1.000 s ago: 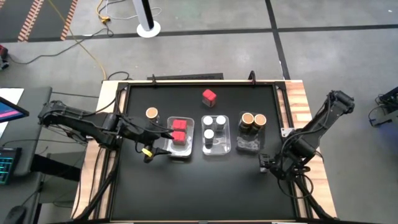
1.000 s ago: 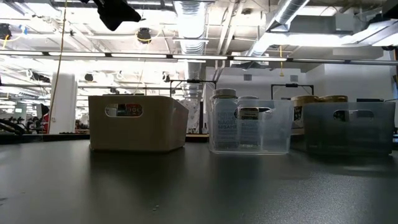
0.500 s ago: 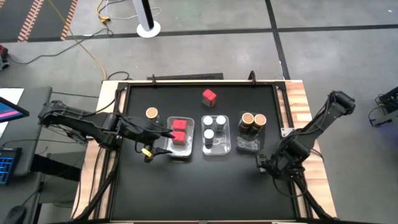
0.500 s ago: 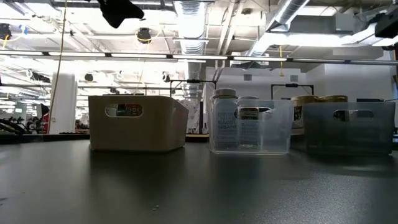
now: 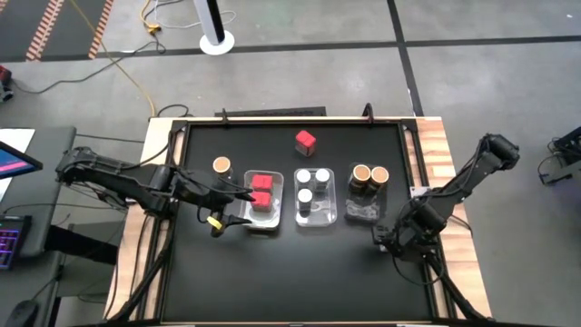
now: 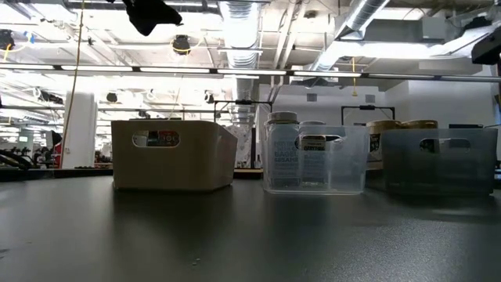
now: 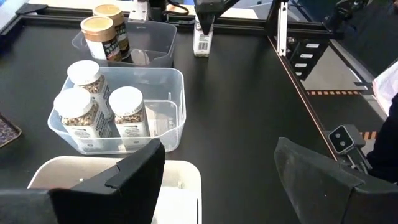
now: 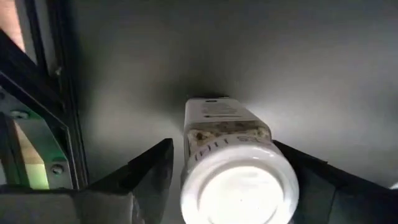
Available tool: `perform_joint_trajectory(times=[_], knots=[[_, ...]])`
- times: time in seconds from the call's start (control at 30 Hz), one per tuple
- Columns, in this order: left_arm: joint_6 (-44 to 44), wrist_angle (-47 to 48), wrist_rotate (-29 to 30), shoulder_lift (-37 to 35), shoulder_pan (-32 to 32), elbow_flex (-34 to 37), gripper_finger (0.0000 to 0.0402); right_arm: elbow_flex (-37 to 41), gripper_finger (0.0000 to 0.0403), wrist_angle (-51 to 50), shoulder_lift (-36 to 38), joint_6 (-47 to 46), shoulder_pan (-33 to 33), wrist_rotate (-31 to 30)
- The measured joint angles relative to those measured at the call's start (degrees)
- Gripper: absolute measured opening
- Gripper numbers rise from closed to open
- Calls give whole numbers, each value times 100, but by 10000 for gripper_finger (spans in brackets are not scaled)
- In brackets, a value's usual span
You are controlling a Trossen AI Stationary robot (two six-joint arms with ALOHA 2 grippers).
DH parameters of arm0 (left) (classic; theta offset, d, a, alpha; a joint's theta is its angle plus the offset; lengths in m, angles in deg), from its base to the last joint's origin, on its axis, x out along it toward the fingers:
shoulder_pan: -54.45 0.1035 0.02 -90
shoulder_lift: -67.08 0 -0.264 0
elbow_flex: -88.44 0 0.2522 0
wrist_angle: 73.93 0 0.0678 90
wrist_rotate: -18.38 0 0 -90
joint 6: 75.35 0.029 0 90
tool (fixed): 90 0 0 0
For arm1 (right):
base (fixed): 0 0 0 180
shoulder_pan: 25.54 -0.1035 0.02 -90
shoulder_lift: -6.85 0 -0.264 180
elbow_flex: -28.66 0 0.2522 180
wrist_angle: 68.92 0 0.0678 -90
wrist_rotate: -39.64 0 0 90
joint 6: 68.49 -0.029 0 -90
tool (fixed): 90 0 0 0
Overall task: Sort spices by type
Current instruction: Put the white seasoning bottle into the transparent bin
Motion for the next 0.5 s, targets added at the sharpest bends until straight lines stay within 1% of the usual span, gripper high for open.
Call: perform_joint_trajectory(times=[0.23,0.3,0.4,0.5], knots=[[4,0,7,0,0,0,293,0,274,88,0,83,0,18],[4,0,9,0,0,0,293,0,259,113,0,82,0,19],[4,0,13,0,0,0,293,-2,225,106,0,82,0,40],[4,0,13,0,0,0,293,-2,222,106,0,82,0,40]])
